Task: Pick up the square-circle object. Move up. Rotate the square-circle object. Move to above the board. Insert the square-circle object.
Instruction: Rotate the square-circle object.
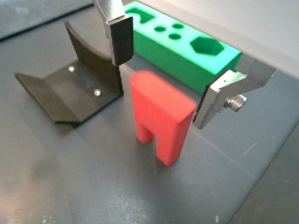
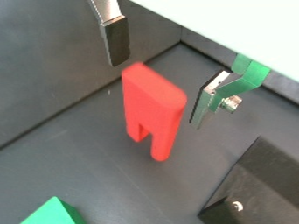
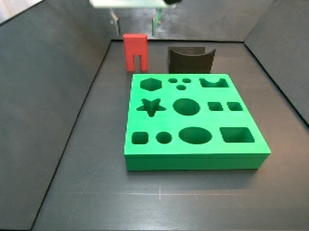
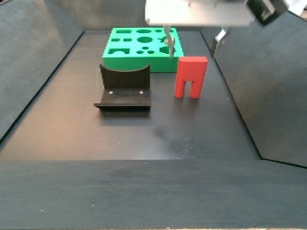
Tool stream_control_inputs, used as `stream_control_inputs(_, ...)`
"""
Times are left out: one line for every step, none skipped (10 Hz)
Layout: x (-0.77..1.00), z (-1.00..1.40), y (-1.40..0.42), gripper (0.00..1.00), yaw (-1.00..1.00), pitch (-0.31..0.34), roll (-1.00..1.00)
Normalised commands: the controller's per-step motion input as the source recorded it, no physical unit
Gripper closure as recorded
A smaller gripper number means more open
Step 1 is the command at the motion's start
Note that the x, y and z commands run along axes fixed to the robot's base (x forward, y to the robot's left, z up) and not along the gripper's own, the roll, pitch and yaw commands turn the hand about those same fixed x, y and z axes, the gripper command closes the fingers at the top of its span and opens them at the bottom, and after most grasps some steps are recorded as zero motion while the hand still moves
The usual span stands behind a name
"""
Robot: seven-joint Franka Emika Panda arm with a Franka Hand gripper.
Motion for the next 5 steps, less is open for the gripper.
stream_control_inputs(-0.02,0.46,0.02,0.00,-0.05,0.051,-0.04)
stream_control_inputs(-0.01,0.22,0.02,0.00,-0.05,0.058,-0.02)
stream_control_inputs(0.00,0.00,0.08,0.00,1.00,0.005,0.00)
stream_control_inputs(0.02,-0.06,0.07,0.00,1.00,0.005,0.00)
stream_control_inputs(0.03,-0.04,0.03,0.00,1.00,0.004,0.00)
